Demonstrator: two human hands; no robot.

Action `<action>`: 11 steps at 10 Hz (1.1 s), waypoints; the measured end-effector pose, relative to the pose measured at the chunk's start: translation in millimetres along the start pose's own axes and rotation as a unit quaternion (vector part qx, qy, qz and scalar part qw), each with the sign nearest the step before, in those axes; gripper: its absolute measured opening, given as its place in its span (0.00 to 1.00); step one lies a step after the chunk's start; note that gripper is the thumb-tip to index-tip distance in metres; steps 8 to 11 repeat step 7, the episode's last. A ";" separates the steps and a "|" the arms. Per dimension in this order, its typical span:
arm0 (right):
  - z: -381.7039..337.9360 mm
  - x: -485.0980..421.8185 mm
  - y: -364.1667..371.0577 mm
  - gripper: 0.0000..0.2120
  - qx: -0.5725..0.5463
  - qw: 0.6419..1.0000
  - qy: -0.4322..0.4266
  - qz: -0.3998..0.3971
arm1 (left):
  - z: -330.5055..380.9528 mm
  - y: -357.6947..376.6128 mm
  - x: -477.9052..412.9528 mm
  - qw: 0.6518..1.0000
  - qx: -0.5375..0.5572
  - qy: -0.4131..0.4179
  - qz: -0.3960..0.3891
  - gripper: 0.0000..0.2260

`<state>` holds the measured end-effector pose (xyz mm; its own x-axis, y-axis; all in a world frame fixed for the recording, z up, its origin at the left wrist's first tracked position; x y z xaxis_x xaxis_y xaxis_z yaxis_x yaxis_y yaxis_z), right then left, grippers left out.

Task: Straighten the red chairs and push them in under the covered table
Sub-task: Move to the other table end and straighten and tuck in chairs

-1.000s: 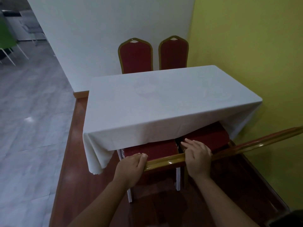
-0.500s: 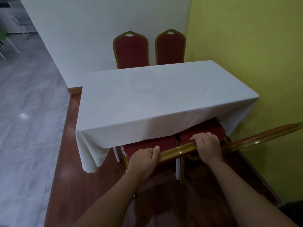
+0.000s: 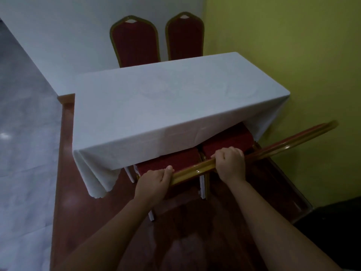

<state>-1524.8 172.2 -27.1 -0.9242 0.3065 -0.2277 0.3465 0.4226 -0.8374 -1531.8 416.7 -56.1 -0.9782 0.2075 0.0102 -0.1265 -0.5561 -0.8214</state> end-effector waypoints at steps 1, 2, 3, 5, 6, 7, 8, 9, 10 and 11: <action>-2.3 1.0 -1.2 0.23 -0.018 1.000 -0.007 -0.008 | 1.6 1.6 0.3 1.000 0.000 -0.005 -0.023 0.39; -7.1 4.0 -5.2 0.25 -0.031 0.999 0.004 -0.014 | 5.4 4.9 1.7 0.997 0.019 0.019 -0.076 0.30; -6.9 7.0 -4.4 0.28 -0.025 0.998 0.041 -0.046 | 12.6 12.1 6.0 0.985 -0.008 0.057 -0.165 0.24; -1.7 20.0 -2.8 0.25 -0.037 0.987 0.141 -0.063 | 21.4 12.2 7.4 0.959 -0.001 0.096 -0.268 0.21; -5.3 27.3 -3.0 0.26 -0.093 0.973 0.205 -0.051 | 23.7 15.2 -0.8 0.942 -0.041 0.149 -0.299 0.21; -8.9 32.6 -10.4 0.26 -0.094 0.957 0.272 -0.040 | 22.3 10.8 -22.8 0.922 -0.116 0.190 -0.318 0.23; -8.9 32.6 -10.4 0.26 -0.094 0.957 0.272 -0.040 | 22.3 10.8 -22.8 0.922 -0.116 0.190 -0.318 0.23; -8.9 32.6 -10.4 0.26 -0.094 0.957 0.272 -0.040 | 22.3 10.8 -22.8 0.922 -0.116 0.190 -0.318 0.23; -8.9 32.6 -10.4 0.26 -0.094 0.957 0.272 -0.040 | 22.3 10.8 -22.8 0.922 -0.116 0.190 -0.318 0.23; -8.9 32.6 -10.4 0.26 -0.094 0.957 0.272 -0.040 | 22.3 10.8 -22.8 0.922 -0.116 0.190 -0.318 0.23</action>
Point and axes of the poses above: each hand's wrist, its own x-axis away from the middle knuckle, its own y-axis out of the palm, z = x × y, the point moved 10 cm from there along -x, towards the middle knuckle, and after that the axes turned 2 degrees about z, right-handed, at the moved point
